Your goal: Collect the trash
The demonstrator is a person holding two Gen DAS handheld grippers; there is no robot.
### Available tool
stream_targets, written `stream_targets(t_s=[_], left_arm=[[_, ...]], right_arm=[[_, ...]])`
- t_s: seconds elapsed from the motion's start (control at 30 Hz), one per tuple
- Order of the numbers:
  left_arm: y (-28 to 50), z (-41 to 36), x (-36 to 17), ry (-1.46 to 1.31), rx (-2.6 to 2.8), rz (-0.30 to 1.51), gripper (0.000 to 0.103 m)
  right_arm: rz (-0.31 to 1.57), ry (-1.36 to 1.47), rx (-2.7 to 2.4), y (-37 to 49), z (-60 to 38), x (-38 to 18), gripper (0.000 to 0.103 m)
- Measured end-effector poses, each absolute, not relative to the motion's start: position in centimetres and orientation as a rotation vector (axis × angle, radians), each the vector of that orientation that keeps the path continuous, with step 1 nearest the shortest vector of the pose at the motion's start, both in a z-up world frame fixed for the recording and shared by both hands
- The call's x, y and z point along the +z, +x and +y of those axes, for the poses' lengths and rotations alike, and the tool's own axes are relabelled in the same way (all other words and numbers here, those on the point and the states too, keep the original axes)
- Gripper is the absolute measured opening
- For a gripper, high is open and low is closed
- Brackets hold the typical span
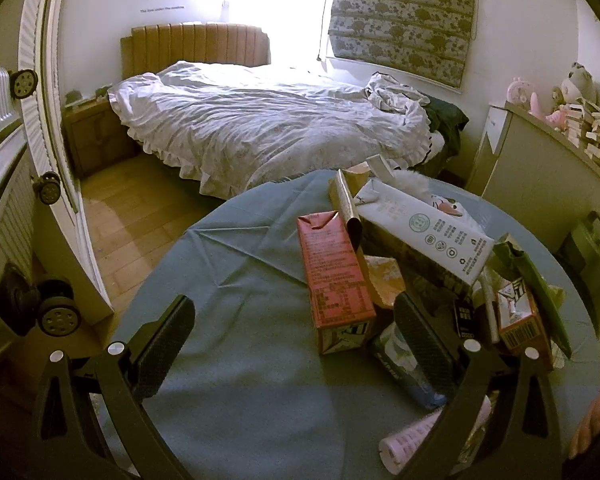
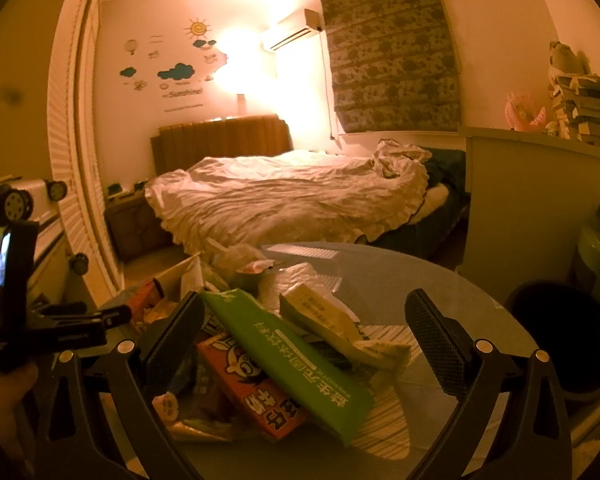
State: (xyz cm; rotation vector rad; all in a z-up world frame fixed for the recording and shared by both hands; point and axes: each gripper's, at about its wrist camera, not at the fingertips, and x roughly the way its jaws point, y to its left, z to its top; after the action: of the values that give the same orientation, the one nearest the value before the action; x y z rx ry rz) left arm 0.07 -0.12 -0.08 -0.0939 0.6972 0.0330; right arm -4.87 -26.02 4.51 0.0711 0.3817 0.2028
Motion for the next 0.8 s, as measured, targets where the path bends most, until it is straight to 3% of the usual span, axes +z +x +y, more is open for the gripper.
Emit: stream_targets(t_s=[0.67, 0.8], left_arm=[[1.5, 1.1, 0.0, -0.094, 0.032, 0.698, 0.098], [2.8, 1.3, -1.7, -0.164, -0.042, 0.745, 0.098]], right_arm=[[0.386, 0.067, 0.205, -4.8, -25.9, 4.4, 0.099], [0.459, 0.05, 0.308, -3.8, -24.9, 4.4, 0.099]])
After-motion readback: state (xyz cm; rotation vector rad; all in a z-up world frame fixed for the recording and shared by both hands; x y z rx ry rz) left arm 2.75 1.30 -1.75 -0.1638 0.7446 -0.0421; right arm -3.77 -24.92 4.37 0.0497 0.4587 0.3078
